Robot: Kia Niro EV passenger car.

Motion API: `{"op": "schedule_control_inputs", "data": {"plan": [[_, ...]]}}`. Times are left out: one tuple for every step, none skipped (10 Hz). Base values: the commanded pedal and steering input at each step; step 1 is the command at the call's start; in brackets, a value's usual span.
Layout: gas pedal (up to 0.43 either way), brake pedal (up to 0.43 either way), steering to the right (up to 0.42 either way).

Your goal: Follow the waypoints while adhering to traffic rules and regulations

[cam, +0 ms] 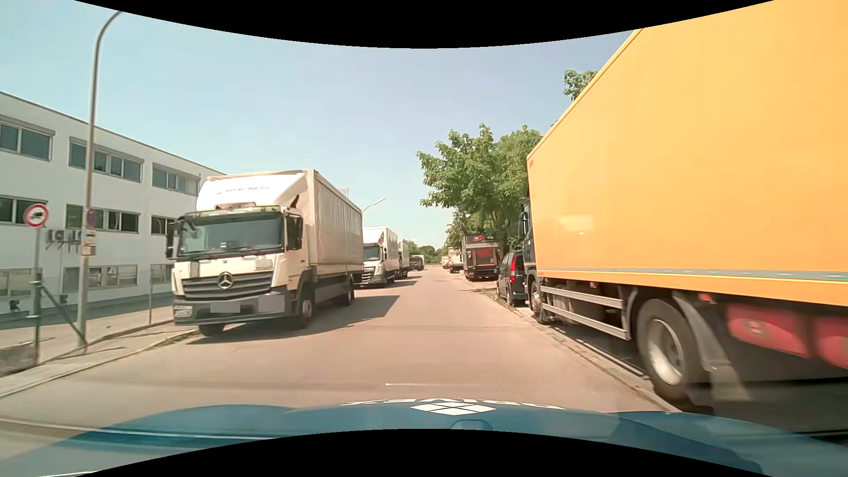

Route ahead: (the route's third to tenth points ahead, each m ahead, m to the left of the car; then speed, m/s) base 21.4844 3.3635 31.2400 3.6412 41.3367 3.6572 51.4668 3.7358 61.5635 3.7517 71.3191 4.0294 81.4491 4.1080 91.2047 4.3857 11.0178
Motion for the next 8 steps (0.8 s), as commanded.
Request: {"op": "schedule_control_inputs", "data": {"plan": [[0.059, 0.0, -0.005], [0.059, 0.0, -0.003], [0.059, 0.0, -0.002], [0.059, 0.0, -0.002], [0.059, 0.0, -0.002], [0.039, 0.0, -0.002], [0.028, 0.0, -0.003], [0.008, 0.0, -0.003]]}}
